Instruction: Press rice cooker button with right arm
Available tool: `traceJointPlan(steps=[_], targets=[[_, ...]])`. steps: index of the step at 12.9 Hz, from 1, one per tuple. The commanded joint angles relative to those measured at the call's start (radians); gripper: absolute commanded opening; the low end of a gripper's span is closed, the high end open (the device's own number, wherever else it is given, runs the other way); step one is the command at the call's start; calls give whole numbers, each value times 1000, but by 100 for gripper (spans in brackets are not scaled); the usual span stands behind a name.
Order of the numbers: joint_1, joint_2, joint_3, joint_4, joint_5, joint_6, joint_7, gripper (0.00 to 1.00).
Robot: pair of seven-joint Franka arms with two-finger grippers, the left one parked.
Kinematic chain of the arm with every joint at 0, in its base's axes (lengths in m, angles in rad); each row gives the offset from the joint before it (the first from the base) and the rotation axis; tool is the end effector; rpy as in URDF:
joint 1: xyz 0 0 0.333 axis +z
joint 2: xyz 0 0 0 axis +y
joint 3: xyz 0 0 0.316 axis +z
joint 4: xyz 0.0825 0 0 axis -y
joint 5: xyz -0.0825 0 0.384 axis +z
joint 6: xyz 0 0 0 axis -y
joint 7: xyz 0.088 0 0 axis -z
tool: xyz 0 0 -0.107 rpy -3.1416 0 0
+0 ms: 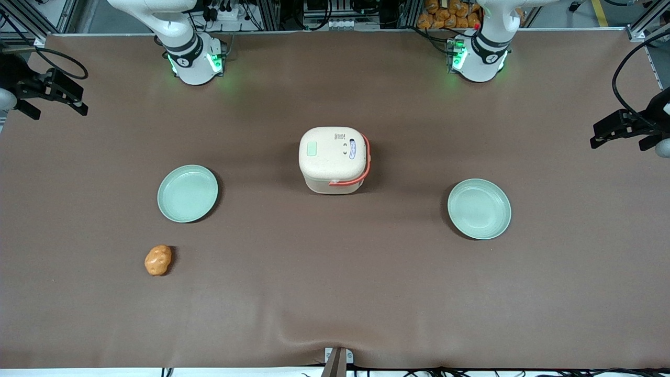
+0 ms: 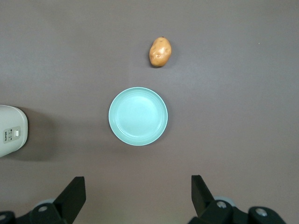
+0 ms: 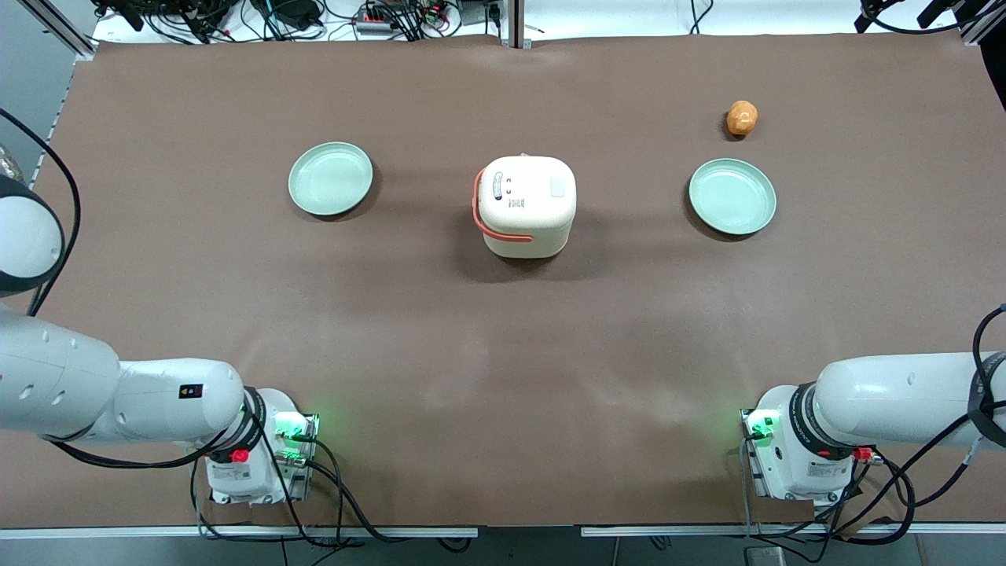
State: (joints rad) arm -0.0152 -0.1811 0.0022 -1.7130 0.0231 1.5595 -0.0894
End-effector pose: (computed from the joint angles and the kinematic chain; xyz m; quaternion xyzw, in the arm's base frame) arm 0.4956 -0.0038 0.6516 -0.9991 -0.0385 -0.0144 0.0106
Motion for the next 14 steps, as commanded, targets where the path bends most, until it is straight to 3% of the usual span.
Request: traceJointPlan(steps=[1, 4, 9, 14], targets=[[-11, 28, 12, 30, 4, -13, -15, 100], [20, 31, 16, 32, 4, -10, -9, 100], [144, 38, 16, 36, 6, -13, 123, 69], [360, 69, 16, 38, -3, -6, 400, 57]])
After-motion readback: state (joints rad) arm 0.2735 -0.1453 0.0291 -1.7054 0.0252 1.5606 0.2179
